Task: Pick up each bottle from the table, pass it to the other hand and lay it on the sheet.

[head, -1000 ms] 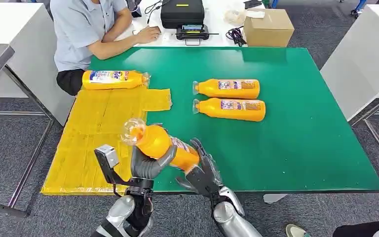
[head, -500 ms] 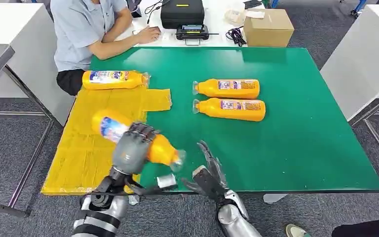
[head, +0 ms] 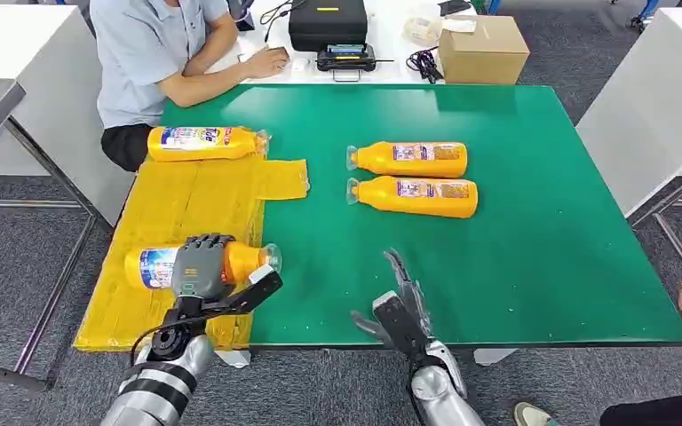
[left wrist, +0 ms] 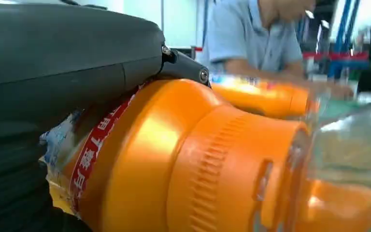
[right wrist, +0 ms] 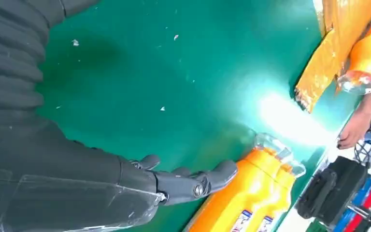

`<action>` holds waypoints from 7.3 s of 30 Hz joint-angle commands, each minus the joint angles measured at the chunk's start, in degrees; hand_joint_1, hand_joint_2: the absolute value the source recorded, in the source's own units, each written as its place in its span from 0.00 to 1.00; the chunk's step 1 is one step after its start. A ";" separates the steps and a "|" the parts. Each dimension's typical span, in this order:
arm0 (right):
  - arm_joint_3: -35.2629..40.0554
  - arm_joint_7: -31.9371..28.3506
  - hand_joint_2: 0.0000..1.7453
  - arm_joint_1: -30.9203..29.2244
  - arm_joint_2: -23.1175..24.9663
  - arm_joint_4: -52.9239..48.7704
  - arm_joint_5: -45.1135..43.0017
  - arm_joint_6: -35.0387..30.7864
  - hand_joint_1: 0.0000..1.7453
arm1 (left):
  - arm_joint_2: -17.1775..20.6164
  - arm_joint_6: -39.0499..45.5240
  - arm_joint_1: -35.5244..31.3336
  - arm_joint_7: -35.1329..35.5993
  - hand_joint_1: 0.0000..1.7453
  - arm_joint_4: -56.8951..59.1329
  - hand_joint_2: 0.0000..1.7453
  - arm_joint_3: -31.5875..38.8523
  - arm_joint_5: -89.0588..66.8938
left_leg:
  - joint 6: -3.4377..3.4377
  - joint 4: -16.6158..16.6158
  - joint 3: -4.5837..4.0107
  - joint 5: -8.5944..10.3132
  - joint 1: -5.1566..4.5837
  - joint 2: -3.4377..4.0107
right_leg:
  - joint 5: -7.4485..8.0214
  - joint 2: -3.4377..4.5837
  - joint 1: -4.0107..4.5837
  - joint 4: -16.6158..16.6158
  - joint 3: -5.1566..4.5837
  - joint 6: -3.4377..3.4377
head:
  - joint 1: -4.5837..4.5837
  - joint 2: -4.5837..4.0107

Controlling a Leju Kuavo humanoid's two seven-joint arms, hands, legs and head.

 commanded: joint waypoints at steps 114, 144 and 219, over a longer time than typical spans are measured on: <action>-2.53 24.67 1.00 -4.30 -15.65 5.34 46.60 -17.25 0.00 | -1.05 -9.70 15.83 -22.86 0.00 -32.52 1.00 -20.77 81.76 | 0.01 -0.05 0.19 -0.04 -0.06 0.12 | 0.04 0.10 -0.02 -0.12 0.19 -0.07 | -0.02 0.00; 1.53 24.55 1.00 -11.82 -16.07 18.52 44.09 -10.01 1.00 | -1.42 -9.38 13.59 -23.32 0.00 -29.02 1.00 -23.05 82.93 | -0.03 0.01 0.39 -0.06 0.03 -0.03 | -0.01 -0.09 0.08 -0.11 0.47 -0.11 | -0.02 0.00; 11.46 5.72 1.00 -8.19 -4.40 2.25 3.85 0.27 0.94 | -3.79 -13.63 4.52 -20.21 0.00 -11.41 1.00 -27.57 109.15 | -0.01 0.01 0.18 -0.10 0.00 0.12 | 0.01 0.15 0.02 -0.04 0.21 -0.04 | -0.02 0.00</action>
